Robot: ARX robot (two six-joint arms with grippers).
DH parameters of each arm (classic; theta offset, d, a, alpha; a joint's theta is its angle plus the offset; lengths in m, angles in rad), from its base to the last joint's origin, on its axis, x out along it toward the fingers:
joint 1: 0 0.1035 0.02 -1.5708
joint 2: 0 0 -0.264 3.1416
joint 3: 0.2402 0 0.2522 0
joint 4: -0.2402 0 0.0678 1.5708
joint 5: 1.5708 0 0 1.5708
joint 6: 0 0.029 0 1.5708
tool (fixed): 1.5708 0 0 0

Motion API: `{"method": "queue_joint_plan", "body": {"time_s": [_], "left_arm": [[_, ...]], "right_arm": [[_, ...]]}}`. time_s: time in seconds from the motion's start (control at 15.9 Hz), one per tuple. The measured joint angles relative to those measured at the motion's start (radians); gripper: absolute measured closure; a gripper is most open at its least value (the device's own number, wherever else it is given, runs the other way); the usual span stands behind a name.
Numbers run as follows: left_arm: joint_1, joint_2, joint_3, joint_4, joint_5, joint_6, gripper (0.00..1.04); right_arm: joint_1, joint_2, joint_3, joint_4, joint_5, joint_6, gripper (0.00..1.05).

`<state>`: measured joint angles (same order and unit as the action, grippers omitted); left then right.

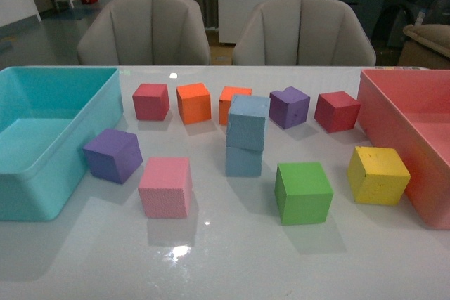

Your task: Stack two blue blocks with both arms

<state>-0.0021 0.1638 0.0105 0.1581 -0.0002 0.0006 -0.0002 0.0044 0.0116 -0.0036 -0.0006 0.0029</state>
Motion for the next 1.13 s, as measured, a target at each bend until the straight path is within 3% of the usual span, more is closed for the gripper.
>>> {"method": "queue_joint_plan", "body": {"time_s": [0.06,0.13,0.63,1.13], "left_arm": [[0.000,-0.090,0.000,-0.136,0.002,0.000,1.03],[0.000,-0.149,0.000,-0.167,0.000,0.000,1.03],[0.000,-0.154,0.000,-0.162,0.000,0.000,1.01],[0.000,-0.154,0.001,-0.161,0.000,0.000,0.07]], "right_arm": [[0.000,0.000,0.000,0.000,0.000,0.000,0.06],[0.000,0.000,0.000,0.000,0.000,0.000,0.06],[0.000,0.000,0.000,0.000,0.000,0.000,0.06],[0.000,0.000,0.000,0.000,0.000,0.000,0.06]]}}
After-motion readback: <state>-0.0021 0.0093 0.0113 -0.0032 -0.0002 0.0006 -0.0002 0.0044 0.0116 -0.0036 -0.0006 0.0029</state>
